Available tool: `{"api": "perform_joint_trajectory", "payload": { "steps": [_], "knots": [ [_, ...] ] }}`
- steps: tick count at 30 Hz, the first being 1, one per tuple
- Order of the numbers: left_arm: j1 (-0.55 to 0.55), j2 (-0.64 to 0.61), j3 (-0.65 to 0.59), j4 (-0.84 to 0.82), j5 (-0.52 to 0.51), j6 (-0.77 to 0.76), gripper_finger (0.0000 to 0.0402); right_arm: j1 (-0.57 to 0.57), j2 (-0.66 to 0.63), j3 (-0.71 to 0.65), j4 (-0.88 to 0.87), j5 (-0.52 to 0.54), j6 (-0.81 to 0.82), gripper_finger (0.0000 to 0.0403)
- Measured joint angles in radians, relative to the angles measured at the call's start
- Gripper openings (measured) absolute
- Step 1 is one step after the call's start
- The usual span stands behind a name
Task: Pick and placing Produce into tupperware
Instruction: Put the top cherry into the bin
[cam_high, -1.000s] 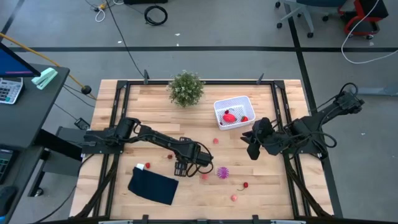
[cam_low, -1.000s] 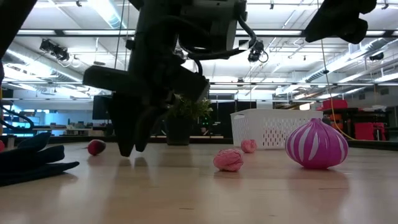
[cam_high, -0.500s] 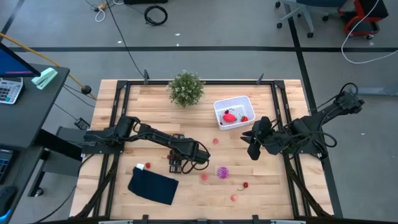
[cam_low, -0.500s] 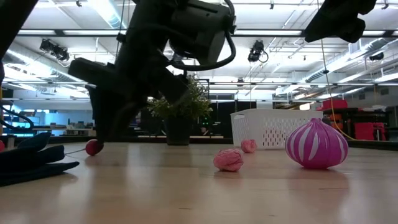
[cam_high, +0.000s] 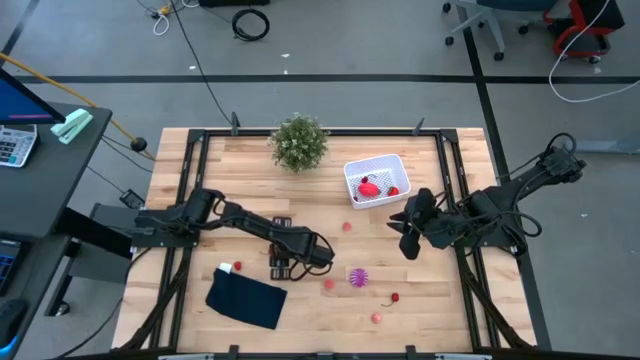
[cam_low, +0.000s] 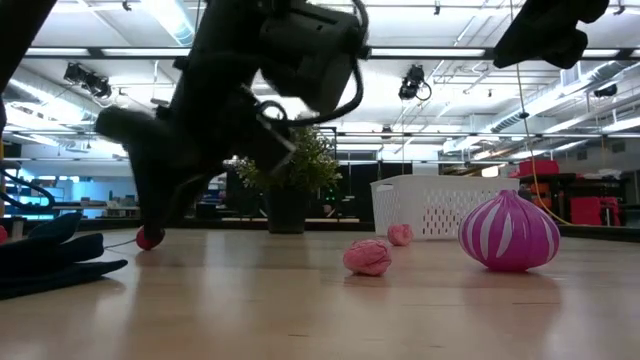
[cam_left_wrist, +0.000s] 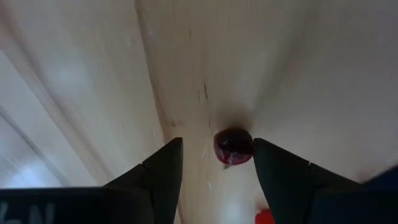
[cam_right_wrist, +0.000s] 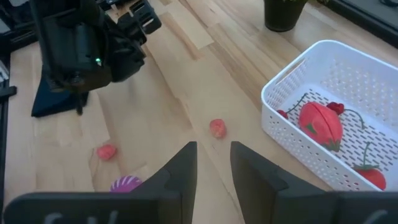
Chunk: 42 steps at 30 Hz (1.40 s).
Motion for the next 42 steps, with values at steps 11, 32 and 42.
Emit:
{"api": "perform_joint_trajectory", "payload": {
  "steps": [11,32,42],
  "knots": [
    [-0.012,-0.005,-0.095,0.056,-0.001,-0.067,0.0202,0.000,0.000,0.000,0.000,-0.057,-0.096,0.0104],
    [-0.013,-0.003,-0.095,0.087,0.005,-0.189,0.0068,0.000,0.000,0.000,-0.002,-0.072,-0.158,0.0104],
    [-0.013,0.006,-0.052,0.089,-0.053,-0.217,0.0042,0.000,0.000,0.000,0.000,-0.071,-0.176,0.0104]
  ]
}}
